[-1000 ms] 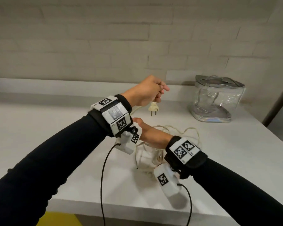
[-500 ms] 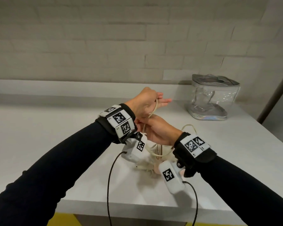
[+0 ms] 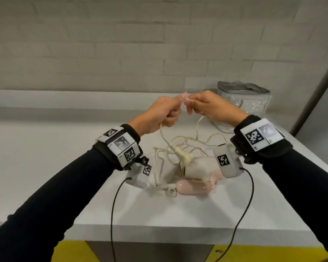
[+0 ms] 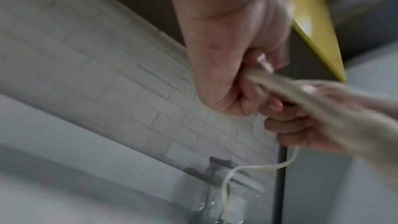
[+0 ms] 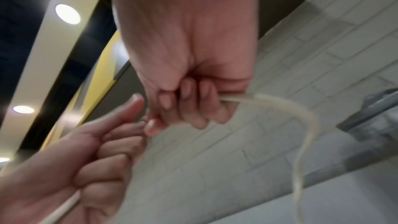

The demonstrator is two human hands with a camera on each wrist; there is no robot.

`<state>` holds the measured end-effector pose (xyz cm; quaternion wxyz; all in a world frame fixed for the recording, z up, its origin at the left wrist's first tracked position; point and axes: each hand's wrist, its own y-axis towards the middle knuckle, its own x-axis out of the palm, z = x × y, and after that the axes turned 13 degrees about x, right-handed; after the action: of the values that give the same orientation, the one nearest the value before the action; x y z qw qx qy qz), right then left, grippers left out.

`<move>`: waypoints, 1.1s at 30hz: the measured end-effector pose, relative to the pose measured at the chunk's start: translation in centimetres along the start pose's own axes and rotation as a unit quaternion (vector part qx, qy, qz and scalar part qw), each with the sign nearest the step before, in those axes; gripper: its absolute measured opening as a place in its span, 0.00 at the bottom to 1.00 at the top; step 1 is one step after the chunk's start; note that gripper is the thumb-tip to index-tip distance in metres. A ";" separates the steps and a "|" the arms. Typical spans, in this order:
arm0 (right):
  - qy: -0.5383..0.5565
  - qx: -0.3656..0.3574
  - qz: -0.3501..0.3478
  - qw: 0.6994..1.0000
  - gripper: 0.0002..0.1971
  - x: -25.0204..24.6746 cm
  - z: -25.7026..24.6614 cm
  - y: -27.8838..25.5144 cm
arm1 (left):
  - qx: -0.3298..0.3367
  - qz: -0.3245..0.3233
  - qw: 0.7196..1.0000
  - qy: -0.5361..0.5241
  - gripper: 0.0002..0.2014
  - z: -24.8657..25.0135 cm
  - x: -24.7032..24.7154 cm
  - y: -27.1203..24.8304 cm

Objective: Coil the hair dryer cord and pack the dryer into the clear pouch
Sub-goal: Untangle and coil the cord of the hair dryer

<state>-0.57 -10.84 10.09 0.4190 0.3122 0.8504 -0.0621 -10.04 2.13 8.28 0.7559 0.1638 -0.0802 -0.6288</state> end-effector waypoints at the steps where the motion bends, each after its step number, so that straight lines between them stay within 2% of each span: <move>1: 0.021 0.000 0.006 1.000 0.18 -0.3 0.4 -0.1 | 0.006 0.038 0.998 -0.040 0.26 0.3 -0.1 0.2; 4: 0.045 0.015 0.040 0.998 0.21 -1.9 2.7 -0.9 | 0.037 0.113 0.989 -0.093 0.23 1.0 -1.6 -0.3; 9: 0.133 0.040 0.062 0.988 0.18 -4.0 6.8 -3.1 | 0.048 0.203 0.974 -0.093 0.23 -0.7 -3.6 -1.8; 11: 0.241 0.053 0.051 0.968 0.15 -3.8 8.2 -3.9 | 0.041 0.243 0.964 -0.101 0.23 -1.2 -3.9 -2.1; 13: 0.327 0.082 0.047 0.940 0.11 -3.3 9.4 -4.6 | 0.006 0.282 0.953 -0.115 0.21 -1.3 -4.2 -2.2; 14: 0.306 0.106 0.059 0.944 0.11 -2.9 9.8 -4.8 | -0.021 0.293 0.948 -0.119 0.21 -1.3 -4.3 -2.1; 15: 0.224 0.126 0.078 0.963 0.13 -2.4 10.1 -4.8 | -0.049 0.297 0.946 -0.119 0.20 -1.1 -4.2 -1.8; 16: 0.089 0.135 0.095 0.982 0.14 -1.9 10.2 -4.7 | -0.069 0.295 0.946 -0.113 0.20 -0.9 -3.8 -1.5; 17: -0.066 0.137 0.097 0.984 0.13 -1.2 9.8 -4.6 | -0.078 0.288 0.949 -0.102 0.20 -0.6 -3.3 -1.0; 19: -0.303 0.108 0.057 0.945 0.09 0.3 8.2 -4.7 | -0.075 0.262 0.959 -0.082 0.20 0.2 -1.8 0.1; 21: -0.387 0.072 0.009 0.919 0.08 1.7 5.6 -5.2 | -0.070 0.208 0.973 -0.069 0.21 0.7 0.2 1.2; 23: -0.403 0.040 0.012 0.914 0.10 2.5 3.0 -5.4 | -0.080 0.132 0.987 -0.042 0.21 0.7 2.3 1.9; 25: -0.357 -0.001 0.004 0.934 0.14 2.7 1.5 -5.1 | -0.075 0.071 0.995 0.008 0.21 0.1 4.2 2.2; 27: -0.296 -0.028 -0.018 0.955 0.13 2.1 1.0 -4.8 | -0.021 0.056 0.996 0.068 0.20 -0.9 5.2 2.4; 29: -0.248 -0.019 -0.010 0.969 0.11 1.2 1.2 -5.0 | 0.037 0.041 0.990 0.126 0.19 -1.6 5.5 2.5; 33: -0.164 -0.025 0.035 0.986 0.08 -0.1 1.9 -4.9 | 0.079 -0.034 0.986 0.146 0.16 -1.9 5.6 2.0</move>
<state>-2.09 -15.53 8.21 0.5624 0.3168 0.7599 -0.0769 -6.47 -2.70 6.70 0.7222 0.3157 -0.0123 -0.6154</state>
